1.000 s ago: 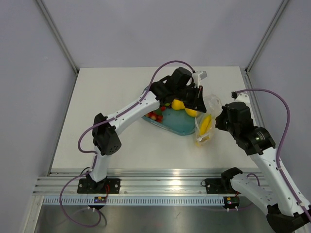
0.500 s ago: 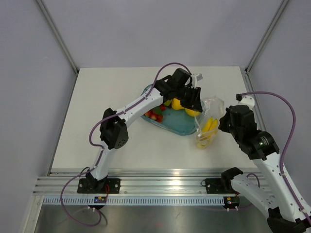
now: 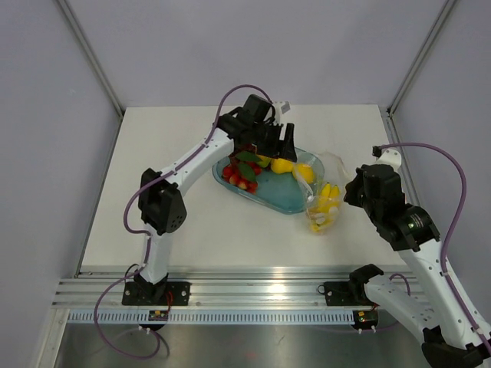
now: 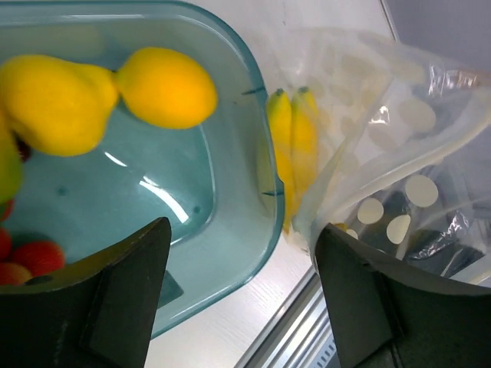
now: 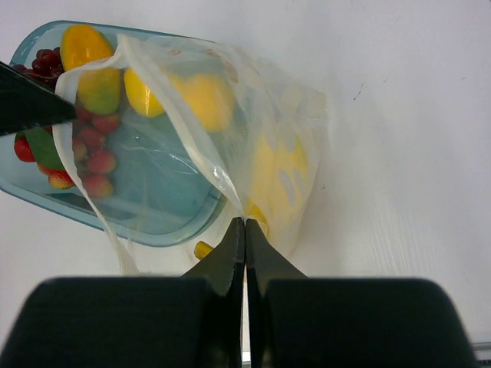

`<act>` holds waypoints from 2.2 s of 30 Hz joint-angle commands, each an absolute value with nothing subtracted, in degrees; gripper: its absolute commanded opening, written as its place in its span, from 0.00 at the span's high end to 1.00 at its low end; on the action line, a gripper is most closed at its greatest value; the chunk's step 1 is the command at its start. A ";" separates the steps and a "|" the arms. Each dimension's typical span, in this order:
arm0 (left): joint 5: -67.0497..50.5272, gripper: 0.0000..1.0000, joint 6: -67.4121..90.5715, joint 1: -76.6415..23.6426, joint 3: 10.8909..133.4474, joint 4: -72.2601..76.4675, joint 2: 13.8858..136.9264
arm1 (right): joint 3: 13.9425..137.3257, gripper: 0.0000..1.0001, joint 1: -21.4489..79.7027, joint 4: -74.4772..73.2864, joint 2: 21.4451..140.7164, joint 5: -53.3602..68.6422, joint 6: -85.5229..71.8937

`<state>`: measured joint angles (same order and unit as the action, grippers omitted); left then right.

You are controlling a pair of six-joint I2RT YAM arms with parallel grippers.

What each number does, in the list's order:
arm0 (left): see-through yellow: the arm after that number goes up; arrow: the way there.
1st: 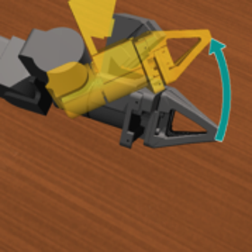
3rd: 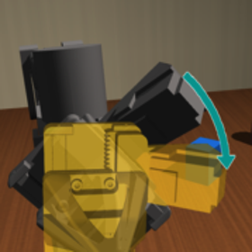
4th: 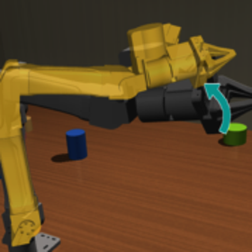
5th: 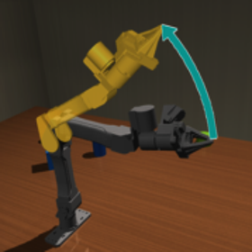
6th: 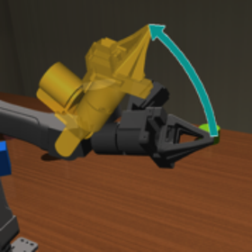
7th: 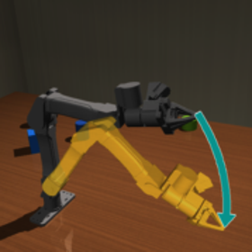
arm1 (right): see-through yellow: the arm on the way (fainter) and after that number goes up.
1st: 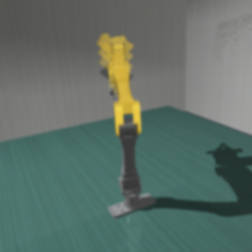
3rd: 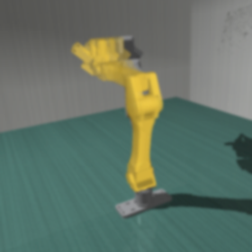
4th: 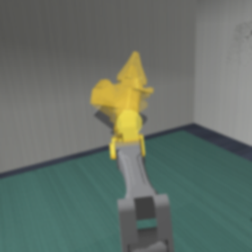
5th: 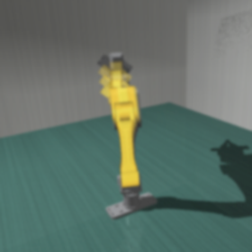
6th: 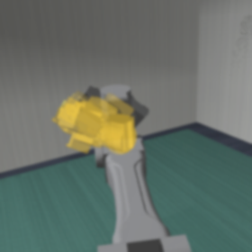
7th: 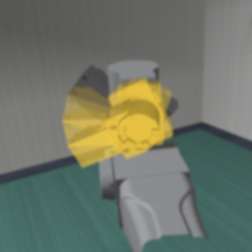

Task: Place the food in the zip-top bag and seal the zipper
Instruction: Adjust the zipper food storage bag at the center of the board, then pick up the fake fruit from the bin.

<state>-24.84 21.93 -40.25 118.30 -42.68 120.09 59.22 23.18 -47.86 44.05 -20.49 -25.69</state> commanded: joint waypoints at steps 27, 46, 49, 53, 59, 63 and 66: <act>-35.71 0.07 19.87 -38.76 110.39 -36.38 101.87 | 58.62 1.00 22.68 -45.70 43.42 -21.45 -26.72; -16.44 0.07 46.75 -39.90 116.89 -36.04 123.90 | 61.35 1.00 22.68 -46.93 41.49 -20.13 -26.54; -15.74 0.06 47.81 -40.78 117.42 -35.07 126.47 | 61.52 1.00 22.68 -46.93 41.66 -19.43 -26.63; -15.20 0.07 50.00 -41.75 116.98 -32.26 130.07 | 61.35 1.00 22.68 -46.85 41.57 -18.90 -26.63; -12.92 0.07 53.17 -42.71 116.63 -27.08 131.92 | 61.08 1.00 22.76 -46.76 41.22 -17.49 -27.07; -12.22 0.07 54.66 -42.80 119.09 -26.63 134.47 | 61.00 1.00 22.76 -47.02 40.78 -17.31 -27.16; -10.37 0.05 55.28 -43.15 119.27 -26.02 135.52 | 61.26 1.00 22.68 -47.29 40.69 -17.31 -26.90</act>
